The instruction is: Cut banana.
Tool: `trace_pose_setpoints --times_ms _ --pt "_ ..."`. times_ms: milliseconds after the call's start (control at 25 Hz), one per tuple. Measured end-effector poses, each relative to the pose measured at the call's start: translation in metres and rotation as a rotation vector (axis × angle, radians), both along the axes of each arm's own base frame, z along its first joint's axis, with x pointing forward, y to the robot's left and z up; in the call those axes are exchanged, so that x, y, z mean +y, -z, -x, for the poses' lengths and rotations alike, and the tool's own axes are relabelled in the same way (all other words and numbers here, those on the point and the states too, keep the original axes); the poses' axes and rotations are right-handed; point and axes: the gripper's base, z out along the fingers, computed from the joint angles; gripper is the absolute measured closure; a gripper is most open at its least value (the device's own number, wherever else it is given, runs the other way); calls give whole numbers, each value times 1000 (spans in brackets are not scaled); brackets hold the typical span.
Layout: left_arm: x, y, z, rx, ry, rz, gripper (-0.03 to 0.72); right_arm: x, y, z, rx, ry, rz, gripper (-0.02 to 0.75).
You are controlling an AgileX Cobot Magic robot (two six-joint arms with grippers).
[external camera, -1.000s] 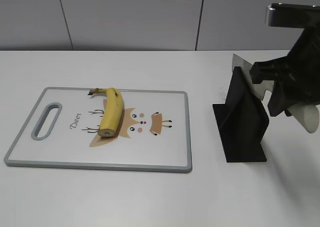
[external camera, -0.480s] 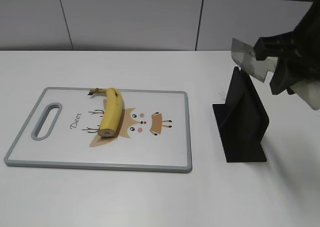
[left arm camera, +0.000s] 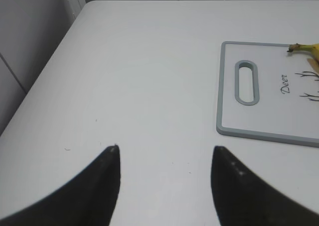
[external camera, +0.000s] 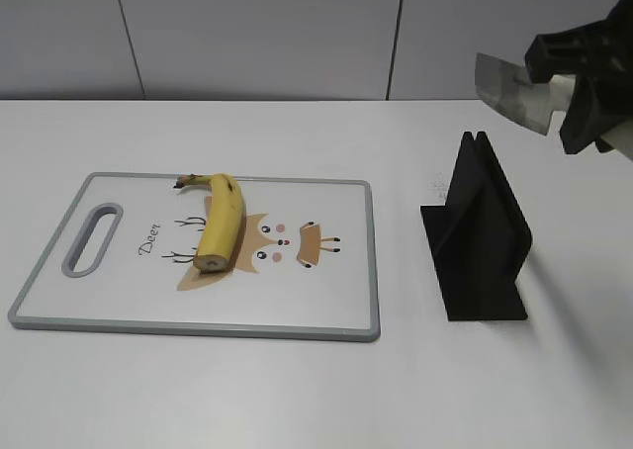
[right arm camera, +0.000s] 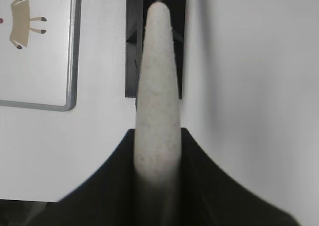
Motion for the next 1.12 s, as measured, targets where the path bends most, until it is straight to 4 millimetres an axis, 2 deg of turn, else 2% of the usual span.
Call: trace_pose_setpoints --times_ms 480,1120 --pt "0 0 0 0 0 0 135 1 -42 -4 -85 -2 -33 564" --pt "0 0 0 0 0 0 135 2 -45 -3 -93 -26 -30 564"
